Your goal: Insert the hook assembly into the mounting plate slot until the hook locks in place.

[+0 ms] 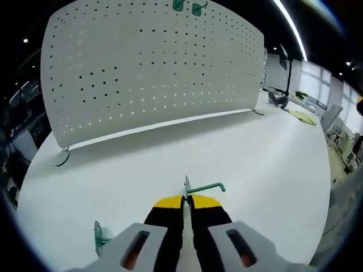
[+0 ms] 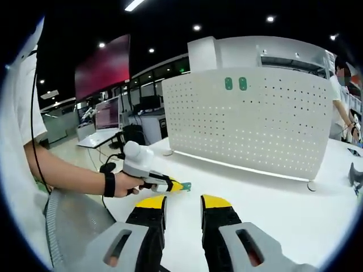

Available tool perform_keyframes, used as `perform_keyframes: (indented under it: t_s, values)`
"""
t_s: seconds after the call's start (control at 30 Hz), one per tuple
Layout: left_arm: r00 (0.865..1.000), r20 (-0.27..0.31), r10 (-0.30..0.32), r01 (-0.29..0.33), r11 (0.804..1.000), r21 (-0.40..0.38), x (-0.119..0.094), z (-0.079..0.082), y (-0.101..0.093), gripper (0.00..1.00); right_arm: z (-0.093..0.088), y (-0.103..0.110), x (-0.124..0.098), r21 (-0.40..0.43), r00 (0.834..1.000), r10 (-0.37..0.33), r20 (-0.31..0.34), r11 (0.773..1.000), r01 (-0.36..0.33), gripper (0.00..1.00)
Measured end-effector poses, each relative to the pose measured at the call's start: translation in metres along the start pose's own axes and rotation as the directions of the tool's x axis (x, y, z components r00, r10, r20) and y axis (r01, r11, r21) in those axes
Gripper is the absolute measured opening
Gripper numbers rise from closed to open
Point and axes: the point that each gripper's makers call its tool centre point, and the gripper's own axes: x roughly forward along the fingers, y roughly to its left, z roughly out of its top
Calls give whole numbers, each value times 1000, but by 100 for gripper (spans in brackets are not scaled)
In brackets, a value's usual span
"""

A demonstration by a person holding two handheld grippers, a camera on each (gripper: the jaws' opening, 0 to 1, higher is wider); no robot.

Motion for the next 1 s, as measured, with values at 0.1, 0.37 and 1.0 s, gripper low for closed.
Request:
perform_keyframes:
  t_s: [0.1,0.37,1.0]
  values:
    - [1000,-6,0,0,1000,8,-3,-1,1,3,-1,0,0,4,1000,5,0,1000,-5,23]
    - [1000,24,-20,20,1000,-5,-16,12,0,2,2,1,1,-1,1000,14,14,1000,-14,23]
    - [990,74,-122,121,992,21,-53,38,-12,1,9,3,1,-20,997,64,41,998,-64,23]
